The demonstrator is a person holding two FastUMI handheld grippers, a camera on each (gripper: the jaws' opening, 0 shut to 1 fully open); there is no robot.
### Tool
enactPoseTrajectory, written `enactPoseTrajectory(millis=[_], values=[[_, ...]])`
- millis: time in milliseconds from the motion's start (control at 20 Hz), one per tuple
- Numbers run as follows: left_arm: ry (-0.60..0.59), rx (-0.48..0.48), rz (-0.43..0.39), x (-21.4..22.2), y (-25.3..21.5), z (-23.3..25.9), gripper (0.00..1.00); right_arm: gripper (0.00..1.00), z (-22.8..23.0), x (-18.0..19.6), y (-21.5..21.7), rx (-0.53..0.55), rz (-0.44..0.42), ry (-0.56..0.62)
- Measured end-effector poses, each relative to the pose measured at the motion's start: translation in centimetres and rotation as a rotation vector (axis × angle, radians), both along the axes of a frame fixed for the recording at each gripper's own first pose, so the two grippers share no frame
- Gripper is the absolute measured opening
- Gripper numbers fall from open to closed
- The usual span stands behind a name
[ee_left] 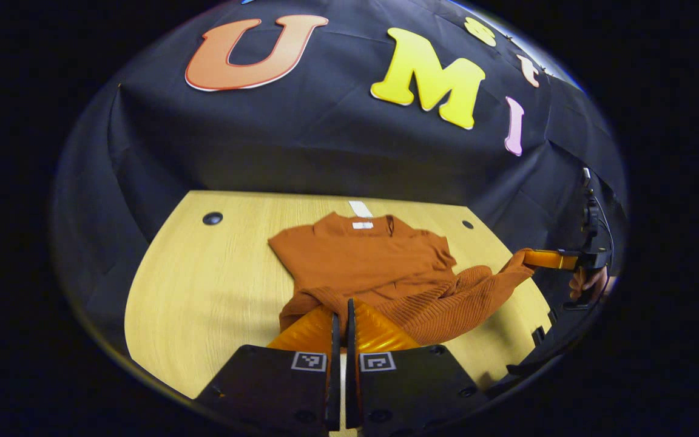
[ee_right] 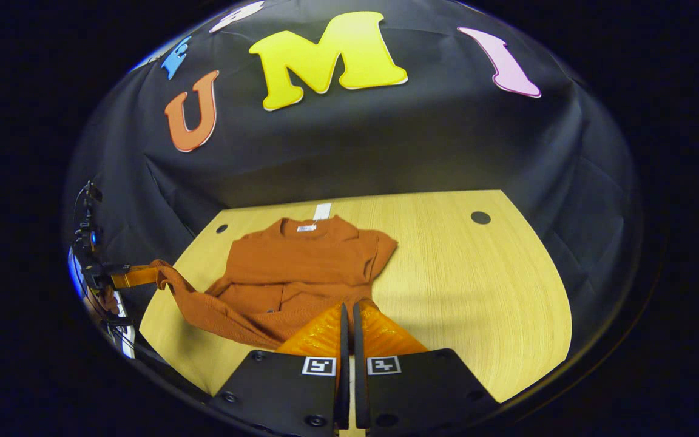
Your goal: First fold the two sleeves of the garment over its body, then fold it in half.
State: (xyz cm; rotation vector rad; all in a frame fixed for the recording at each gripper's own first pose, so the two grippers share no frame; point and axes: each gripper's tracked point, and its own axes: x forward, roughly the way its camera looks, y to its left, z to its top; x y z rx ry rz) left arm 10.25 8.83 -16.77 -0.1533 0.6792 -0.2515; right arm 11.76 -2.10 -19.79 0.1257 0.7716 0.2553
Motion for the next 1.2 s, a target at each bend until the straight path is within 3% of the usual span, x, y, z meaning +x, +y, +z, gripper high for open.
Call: enactPoseTrajectory(millis=[350,600,950,1200], values=[[-0.03,-0.047,0.016,10.3,-0.1,3.0,0.06,0.04,3.4,10.5,2.2,-0.028,0.016,-0.096],[-0.054,-0.009,0.006,17.7,0.0,2.8,0.06,0.02,3.1,18.3,3.7,-0.052,0.023,-0.16],[-0.069,0.101,0.054,25.4,1.4,-3.5,0.06,0.04,-5.8,26.3,3.8,-0.063,-0.018,-0.122],[-0.048,0.221,0.067,28.9,0.9,-9.7,0.08,0.04,-11.9,28.1,3.3,-0.139,0.013,-0.088]])
